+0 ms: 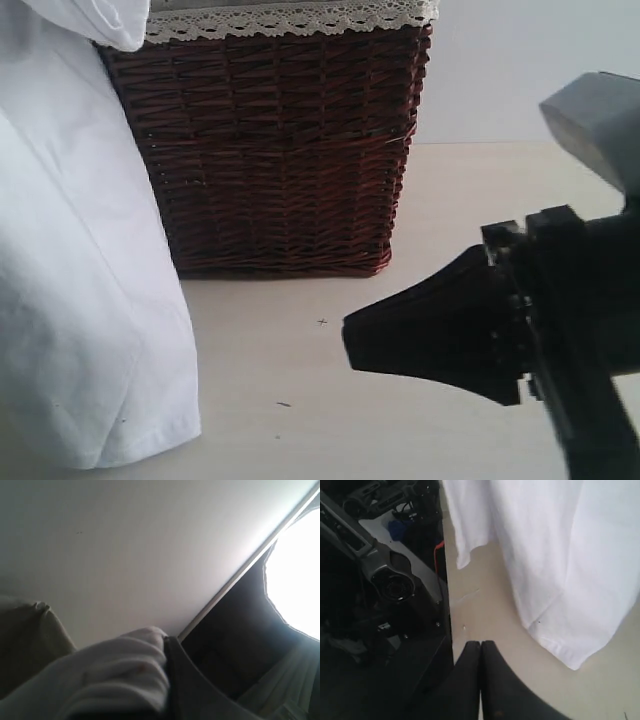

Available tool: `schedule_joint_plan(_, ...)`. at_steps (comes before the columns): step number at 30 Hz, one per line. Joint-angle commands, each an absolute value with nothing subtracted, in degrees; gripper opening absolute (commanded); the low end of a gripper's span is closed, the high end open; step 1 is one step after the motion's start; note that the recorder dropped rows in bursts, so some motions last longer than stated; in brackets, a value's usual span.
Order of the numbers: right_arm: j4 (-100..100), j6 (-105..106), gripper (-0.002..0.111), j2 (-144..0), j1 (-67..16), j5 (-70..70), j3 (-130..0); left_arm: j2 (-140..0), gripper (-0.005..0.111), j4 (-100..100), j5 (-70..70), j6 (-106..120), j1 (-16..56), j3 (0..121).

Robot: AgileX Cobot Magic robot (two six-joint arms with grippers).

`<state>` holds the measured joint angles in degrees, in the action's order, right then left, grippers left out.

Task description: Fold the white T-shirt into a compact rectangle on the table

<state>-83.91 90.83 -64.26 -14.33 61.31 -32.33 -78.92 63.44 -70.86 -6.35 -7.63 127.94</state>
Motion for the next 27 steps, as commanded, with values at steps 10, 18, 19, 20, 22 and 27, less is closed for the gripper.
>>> schedule_joint_plan(10, -91.24, 96.86, 0.000, -83.10, -38.97, 37.73, -50.98, -84.66, 0.000, 63.17, -69.96, -4.34, -7.28, 127.96)
schedule_joint_plan(18, -99.95, 108.61, 0.012, -94.52, -49.34, 21.12, -60.60, -84.77, 0.000, 61.91, -69.40, -2.23, -7.28, 127.96)
schedule_joint_plan(19, -99.95, 108.50, 0.012, -95.99, -50.04, 21.12, -62.15, -84.88, 0.000, 61.60, -69.29, -1.82, -7.28, 127.96)
schedule_joint_plan(20, -99.95, 108.33, 0.012, -97.45, -50.63, 21.12, -63.74, -85.00, 0.000, 61.28, -69.29, -1.69, -7.28, 127.96)
schedule_joint_plan(22, -99.95, 108.19, 0.012, -100.24, -51.35, 21.01, -66.52, -85.38, 0.000, 60.86, -69.96, -1.40, -6.98, 127.96)
schedule_joint_plan(27, -99.95, 104.68, 0.012, -105.18, -51.35, 25.68, -72.56, -87.18, 0.000, 58.28, -68.22, -1.72, 0.28, 127.96)
